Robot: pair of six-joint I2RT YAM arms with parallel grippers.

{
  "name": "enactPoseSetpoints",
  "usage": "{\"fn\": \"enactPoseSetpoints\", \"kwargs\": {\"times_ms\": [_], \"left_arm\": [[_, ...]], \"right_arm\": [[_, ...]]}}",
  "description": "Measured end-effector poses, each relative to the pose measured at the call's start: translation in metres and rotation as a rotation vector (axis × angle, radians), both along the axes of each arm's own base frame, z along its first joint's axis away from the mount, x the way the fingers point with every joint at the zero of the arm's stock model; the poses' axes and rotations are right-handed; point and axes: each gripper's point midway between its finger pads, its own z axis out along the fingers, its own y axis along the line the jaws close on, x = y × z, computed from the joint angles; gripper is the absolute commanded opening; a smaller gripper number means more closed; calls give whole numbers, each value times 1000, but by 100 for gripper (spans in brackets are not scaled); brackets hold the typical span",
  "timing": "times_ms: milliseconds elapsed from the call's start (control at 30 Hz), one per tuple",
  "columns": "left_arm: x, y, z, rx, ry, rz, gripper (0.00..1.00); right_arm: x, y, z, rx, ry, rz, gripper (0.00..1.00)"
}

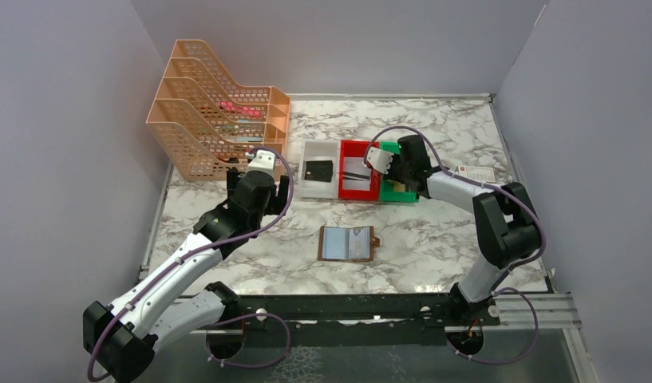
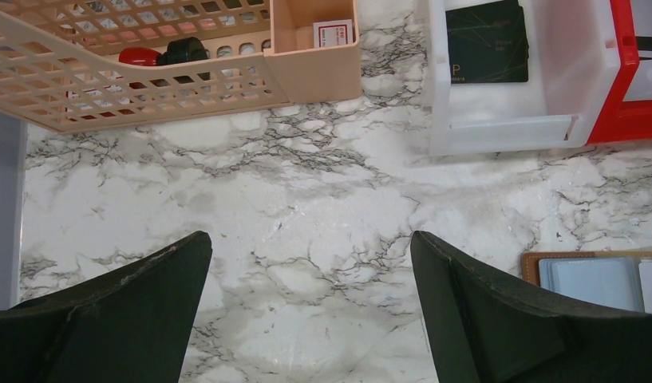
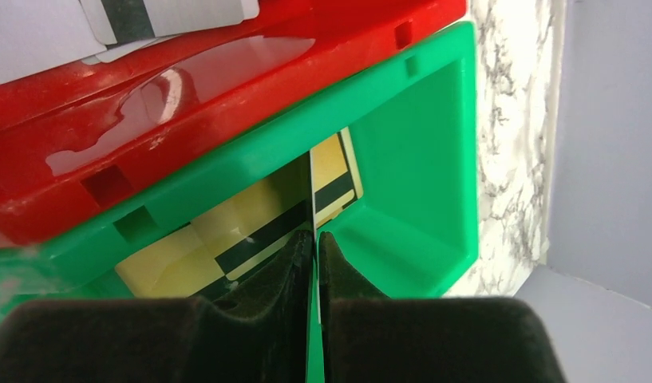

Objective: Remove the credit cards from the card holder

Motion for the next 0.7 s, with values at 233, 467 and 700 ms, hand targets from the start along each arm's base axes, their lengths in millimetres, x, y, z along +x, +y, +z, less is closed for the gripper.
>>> {"fn": "enactPoseSetpoints", "kwargs": {"times_ms": [233, 467, 700], "left_arm": [[0, 0, 0, 0, 0, 0, 99], [0, 0, 0, 0, 0, 0, 99], [0, -1, 0, -1, 2, -3, 99]], "right_arm": [[-3, 3, -7, 6, 26, 16, 13], [-15, 3, -15, 5, 83, 34, 34], [-19, 0, 5, 14, 60, 26, 35]]}}
